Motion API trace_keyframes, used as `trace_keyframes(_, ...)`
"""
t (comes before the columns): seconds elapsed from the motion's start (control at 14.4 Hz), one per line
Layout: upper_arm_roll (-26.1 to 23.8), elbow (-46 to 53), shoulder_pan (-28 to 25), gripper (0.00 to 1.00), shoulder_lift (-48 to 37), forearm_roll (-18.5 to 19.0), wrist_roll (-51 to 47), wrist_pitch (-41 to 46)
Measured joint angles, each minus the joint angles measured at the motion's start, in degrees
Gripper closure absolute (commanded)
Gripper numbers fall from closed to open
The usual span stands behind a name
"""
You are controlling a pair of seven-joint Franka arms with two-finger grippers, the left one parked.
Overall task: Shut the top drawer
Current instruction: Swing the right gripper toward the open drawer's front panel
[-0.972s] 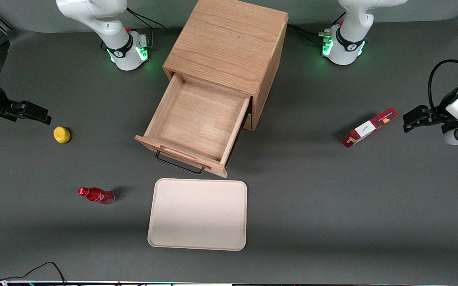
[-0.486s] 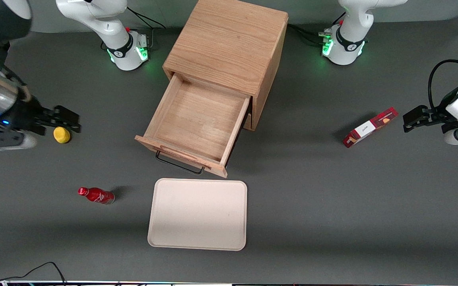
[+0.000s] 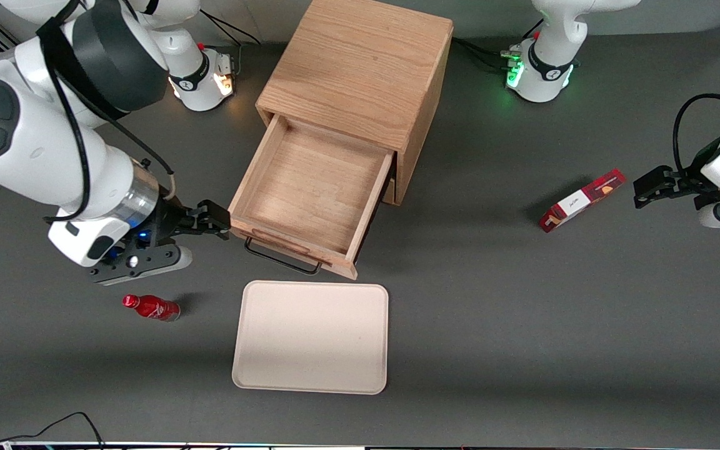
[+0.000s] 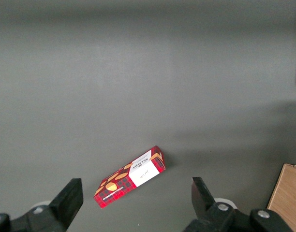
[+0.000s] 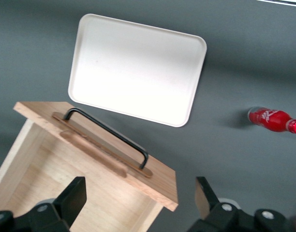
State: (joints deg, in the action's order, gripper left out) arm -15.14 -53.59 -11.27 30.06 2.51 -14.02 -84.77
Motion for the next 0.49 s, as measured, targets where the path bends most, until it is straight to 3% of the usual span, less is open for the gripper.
trace_keyframes(0.35,-4.3,1.2,0.8,0.0,0.1,0.7,0.6,0.2)
trace_keyframes(0.49,-5.4,1.1,0.9,0.0,0.6,1.2,9.9,0.3)
